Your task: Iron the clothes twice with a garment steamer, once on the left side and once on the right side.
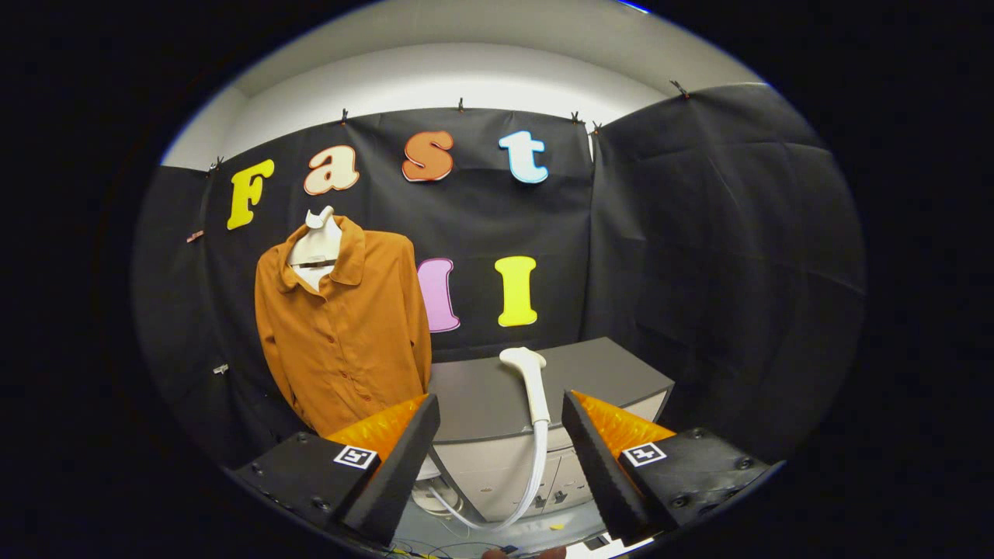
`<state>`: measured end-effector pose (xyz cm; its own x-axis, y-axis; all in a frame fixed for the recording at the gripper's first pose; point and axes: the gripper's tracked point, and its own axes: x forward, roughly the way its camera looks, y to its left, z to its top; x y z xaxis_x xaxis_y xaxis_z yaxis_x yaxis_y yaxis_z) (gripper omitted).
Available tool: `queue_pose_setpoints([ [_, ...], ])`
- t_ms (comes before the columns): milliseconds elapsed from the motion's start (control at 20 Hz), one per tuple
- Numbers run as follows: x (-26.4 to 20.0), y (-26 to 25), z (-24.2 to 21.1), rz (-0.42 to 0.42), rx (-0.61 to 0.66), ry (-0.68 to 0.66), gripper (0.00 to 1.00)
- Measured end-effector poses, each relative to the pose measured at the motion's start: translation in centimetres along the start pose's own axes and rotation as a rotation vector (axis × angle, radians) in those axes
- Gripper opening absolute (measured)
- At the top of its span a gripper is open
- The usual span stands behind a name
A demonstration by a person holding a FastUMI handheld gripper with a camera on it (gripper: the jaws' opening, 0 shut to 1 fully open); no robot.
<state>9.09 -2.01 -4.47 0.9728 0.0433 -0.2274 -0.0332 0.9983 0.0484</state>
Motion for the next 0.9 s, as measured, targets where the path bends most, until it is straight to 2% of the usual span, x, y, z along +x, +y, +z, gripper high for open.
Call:
queue_pose_setpoints([
  [300, 7.5, -1.3, -2.3, 0.029, -0.010, 0.150, 0.99],
  [550, 13.9, -1.7, -6.5, 0.063, -0.039, 0.319, 0.99],
  [700, 18.3, -3.3, -9.2, 0.024, -0.076, 0.388, 0.99],
  [900, 22.4, -5.2, -13.2, -0.008, -0.064, 0.491, 0.99],
])
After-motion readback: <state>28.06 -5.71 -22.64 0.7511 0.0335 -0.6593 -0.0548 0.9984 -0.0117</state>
